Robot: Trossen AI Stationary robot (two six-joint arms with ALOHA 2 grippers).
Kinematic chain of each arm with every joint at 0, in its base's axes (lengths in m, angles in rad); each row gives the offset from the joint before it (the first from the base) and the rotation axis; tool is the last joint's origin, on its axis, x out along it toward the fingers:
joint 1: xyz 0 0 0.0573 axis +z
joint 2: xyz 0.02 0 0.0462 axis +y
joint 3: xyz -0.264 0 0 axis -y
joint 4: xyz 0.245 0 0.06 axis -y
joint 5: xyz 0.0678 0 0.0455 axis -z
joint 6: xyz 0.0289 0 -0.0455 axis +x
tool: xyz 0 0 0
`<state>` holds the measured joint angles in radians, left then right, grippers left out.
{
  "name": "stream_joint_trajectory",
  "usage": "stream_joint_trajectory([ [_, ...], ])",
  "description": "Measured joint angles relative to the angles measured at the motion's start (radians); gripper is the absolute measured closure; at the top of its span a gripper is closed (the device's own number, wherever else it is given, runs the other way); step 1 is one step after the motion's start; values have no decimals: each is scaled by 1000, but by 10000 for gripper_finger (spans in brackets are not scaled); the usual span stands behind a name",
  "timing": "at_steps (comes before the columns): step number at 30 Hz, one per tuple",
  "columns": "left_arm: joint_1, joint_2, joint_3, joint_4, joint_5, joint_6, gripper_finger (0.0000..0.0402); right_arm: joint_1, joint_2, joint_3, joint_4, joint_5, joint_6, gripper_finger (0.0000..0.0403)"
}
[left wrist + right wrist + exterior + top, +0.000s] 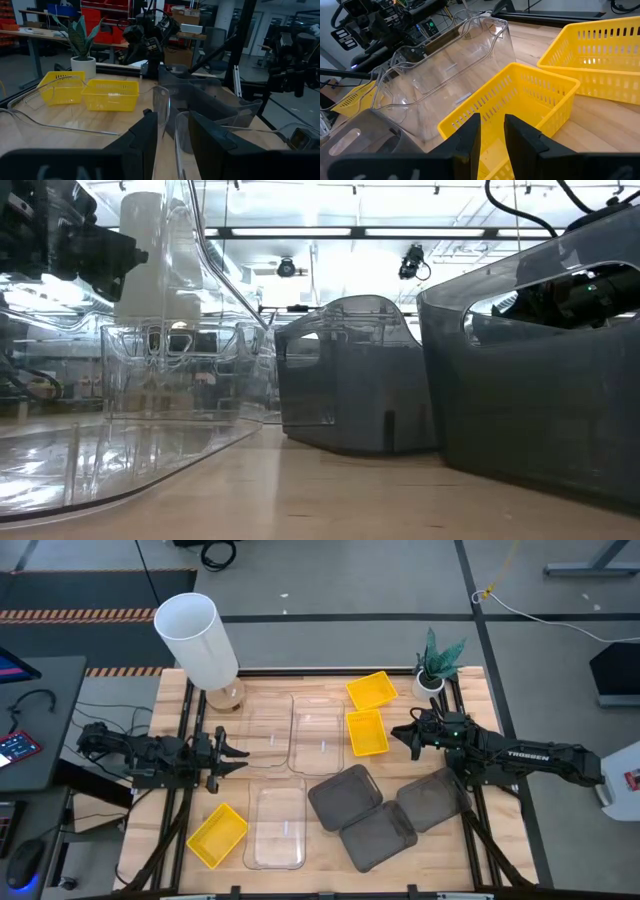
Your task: Stack baskets by color
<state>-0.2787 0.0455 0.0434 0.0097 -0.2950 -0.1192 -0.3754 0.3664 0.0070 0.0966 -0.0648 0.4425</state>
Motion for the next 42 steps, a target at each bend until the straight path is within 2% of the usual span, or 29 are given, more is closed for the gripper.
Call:
stream_joint_trajectory([
  [10, 0, 0, 0, 0, 0, 0, 285, 0, 0, 0, 35, 1, 1, 312],
  [14, 0, 0, 0, 0, 0, 0, 285, 0, 0, 0, 122, 31, 11, 312],
  [20, 0, 0, 0, 0, 0, 0, 285, 0, 0, 0, 283, 50, 112, 312],
  [24, 0, 0, 0, 0, 0, 0, 285, 0, 0, 0, 332, 39, 99, 312],
  [30, 0, 0, 0, 0, 0, 0, 285, 0, 14, 0, 326, 97, 59, 312],
  [37, 0, 0, 0, 0, 0, 0, 285, 15, 68, 2, 358, 46, 7, 312],
  [42, 0, 0, 0, 0, 0, 0, 285, 54, 88, 73, 343, 44, -68, 312],
])
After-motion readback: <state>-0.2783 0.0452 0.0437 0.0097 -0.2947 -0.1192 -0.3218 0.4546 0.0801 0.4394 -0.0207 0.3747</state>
